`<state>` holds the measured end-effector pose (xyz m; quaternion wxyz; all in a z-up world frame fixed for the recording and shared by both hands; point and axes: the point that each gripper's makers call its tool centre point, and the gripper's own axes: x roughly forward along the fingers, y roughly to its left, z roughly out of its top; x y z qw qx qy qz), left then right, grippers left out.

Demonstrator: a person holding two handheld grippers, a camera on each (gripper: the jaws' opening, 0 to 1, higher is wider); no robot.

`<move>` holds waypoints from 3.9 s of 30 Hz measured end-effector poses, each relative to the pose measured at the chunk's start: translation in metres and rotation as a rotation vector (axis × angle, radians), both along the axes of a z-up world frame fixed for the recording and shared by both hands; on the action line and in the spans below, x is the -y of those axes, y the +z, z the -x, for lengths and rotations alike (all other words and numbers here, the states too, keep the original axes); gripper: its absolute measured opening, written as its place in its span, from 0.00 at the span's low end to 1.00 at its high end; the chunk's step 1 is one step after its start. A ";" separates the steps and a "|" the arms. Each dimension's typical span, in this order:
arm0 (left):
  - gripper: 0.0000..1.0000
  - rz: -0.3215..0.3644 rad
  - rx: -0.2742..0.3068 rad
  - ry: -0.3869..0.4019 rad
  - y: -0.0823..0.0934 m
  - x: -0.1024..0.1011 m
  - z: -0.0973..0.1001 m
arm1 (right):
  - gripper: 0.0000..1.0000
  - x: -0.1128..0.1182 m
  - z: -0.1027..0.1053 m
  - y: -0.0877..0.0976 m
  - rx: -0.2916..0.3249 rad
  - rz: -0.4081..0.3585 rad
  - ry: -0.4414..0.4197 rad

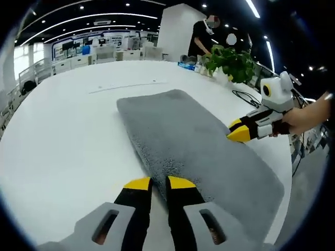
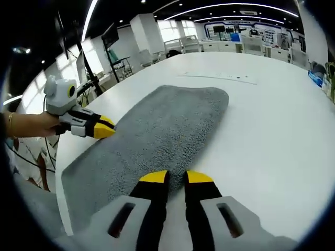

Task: Fold the towel on the table until its edges align and the towel forms a compact rectangular stack.

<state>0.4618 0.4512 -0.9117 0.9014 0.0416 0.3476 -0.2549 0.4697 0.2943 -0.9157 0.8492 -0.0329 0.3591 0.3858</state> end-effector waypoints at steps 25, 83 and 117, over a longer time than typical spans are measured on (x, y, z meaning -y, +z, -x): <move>0.06 0.035 0.002 -0.096 0.001 0.123 0.017 | 0.06 0.121 0.013 0.003 0.086 0.122 -0.010; 0.48 -0.171 0.045 -0.511 0.031 0.166 0.151 | 0.32 0.117 0.114 0.039 0.217 0.195 0.309; 0.27 -0.362 0.043 -0.743 0.001 0.170 0.172 | 0.25 0.107 0.186 0.004 0.200 0.267 0.590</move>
